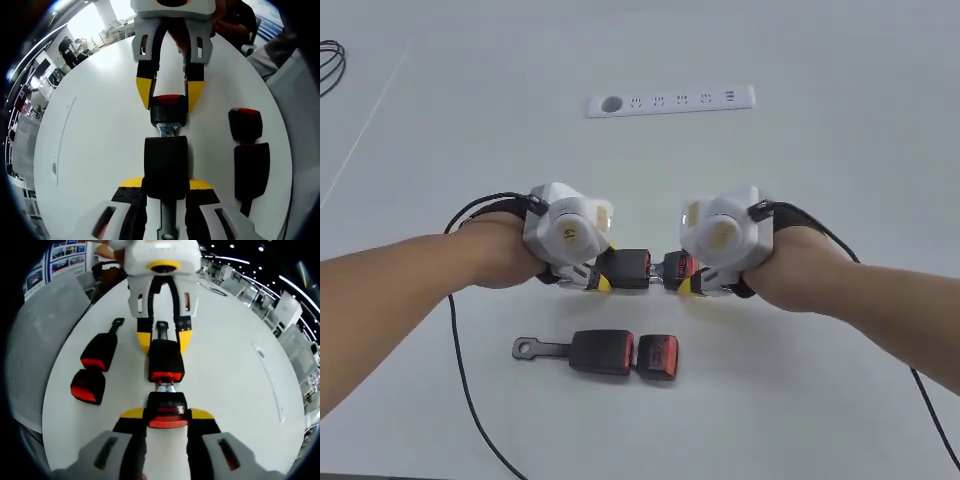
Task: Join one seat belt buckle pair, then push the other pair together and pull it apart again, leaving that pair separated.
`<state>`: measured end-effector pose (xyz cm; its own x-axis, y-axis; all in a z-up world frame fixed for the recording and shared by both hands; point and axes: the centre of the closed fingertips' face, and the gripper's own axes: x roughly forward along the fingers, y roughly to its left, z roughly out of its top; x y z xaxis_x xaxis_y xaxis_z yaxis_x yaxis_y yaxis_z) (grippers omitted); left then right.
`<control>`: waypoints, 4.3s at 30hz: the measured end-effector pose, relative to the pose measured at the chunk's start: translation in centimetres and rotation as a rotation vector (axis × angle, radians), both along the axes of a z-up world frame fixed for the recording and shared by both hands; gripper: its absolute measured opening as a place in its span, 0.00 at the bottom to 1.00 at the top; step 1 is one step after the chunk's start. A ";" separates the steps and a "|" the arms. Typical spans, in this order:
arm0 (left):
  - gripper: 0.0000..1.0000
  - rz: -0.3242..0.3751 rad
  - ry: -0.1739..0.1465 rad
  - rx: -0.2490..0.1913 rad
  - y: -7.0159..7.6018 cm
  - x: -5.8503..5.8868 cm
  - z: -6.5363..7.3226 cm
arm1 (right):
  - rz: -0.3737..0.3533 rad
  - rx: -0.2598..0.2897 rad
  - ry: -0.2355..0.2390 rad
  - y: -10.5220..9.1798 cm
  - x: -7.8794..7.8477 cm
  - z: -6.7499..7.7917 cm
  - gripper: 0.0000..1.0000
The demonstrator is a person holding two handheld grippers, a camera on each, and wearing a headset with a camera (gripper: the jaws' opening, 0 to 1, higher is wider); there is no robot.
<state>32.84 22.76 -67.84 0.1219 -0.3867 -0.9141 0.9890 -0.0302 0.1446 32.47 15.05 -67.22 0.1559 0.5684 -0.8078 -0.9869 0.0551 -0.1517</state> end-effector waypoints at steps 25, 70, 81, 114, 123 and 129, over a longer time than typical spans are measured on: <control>0.29 0.012 -0.002 -0.031 0.0 -0.1 0.0 | 0.026 0.013 -0.008 1.0 0.1 0.0 0.26; 0.31 -0.011 0.003 0.013 -0.1 -0.4 0.4 | -0.099 0.021 -0.022 -9.4 -1.0 -0.1 0.30; 0.32 0.019 0.009 0.017 -0.1 -0.3 0.4 | -0.124 -0.012 -0.026 -13.8 -1.5 -0.1 0.31; 0.39 0.132 -0.091 -0.053 0.9 -1.9 4.2 | -0.333 0.130 -0.048 -15.8 -3.4 4.5 0.47; 0.47 0.310 -0.100 -0.196 4.1 -6.3 7.4 | -0.403 0.198 -0.056 -15.5 -6.7 6.3 0.62; 0.58 0.426 -0.107 -0.225 7.0 -9.9 8.8 | -0.415 0.235 -0.030 -14.8 -9.6 7.4 0.69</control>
